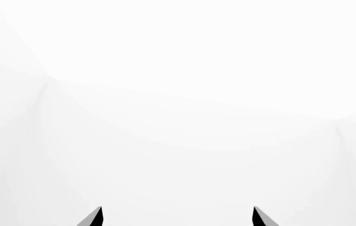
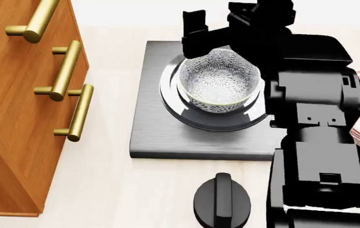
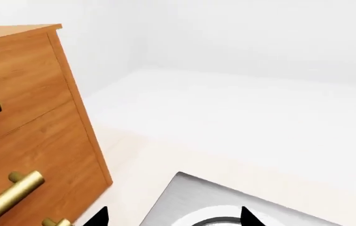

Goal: Put the bowl on the stove.

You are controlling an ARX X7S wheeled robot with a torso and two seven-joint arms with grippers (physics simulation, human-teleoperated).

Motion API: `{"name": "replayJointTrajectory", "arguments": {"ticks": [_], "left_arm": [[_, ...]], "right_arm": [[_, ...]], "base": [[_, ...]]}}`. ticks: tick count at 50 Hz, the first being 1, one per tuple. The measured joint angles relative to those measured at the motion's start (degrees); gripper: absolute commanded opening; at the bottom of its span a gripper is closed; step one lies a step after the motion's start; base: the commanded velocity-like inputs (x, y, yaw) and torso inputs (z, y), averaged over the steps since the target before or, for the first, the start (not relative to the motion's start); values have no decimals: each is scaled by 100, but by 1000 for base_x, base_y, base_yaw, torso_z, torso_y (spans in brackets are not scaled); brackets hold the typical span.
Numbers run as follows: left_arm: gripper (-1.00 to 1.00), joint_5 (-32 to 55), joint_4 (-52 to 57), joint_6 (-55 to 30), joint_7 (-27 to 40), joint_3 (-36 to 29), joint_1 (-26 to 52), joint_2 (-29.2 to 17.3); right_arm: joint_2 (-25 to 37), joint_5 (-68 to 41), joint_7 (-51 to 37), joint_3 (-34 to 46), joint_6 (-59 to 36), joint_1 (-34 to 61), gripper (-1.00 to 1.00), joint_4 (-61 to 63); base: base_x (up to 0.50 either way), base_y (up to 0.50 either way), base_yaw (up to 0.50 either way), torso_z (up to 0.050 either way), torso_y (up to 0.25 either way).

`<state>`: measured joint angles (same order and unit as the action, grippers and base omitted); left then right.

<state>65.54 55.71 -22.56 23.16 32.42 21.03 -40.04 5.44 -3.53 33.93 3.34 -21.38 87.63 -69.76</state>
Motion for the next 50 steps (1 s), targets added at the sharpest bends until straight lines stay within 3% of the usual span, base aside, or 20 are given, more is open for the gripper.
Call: {"name": "replayJointTrajectory", "arguments": {"ticks": [13,23,34,50], "left_arm": [[100,38,15,43,27,-68,-3,33],[100,19,6,74,56,-136,5,79],[100,28,-19,103,67,-209,-5,124],[100,63,-63,156,75,-295,-15,185]], "right_arm": [[175,-307,-770,-769,-1992,-2179,100,5105],[55,-518,-1269,-1414,-3001,-3381,100,7970],[-174,-1357,-1165,-2439,-3308,-4252,100,9576],[-346,-4088,-1327,-3890,-2573,-5053,100,10601]], "base": [[0,0,0,0,0],[0,0,0,0,0],[0,0,0,0,0],[0,0,0,0,0]]}}
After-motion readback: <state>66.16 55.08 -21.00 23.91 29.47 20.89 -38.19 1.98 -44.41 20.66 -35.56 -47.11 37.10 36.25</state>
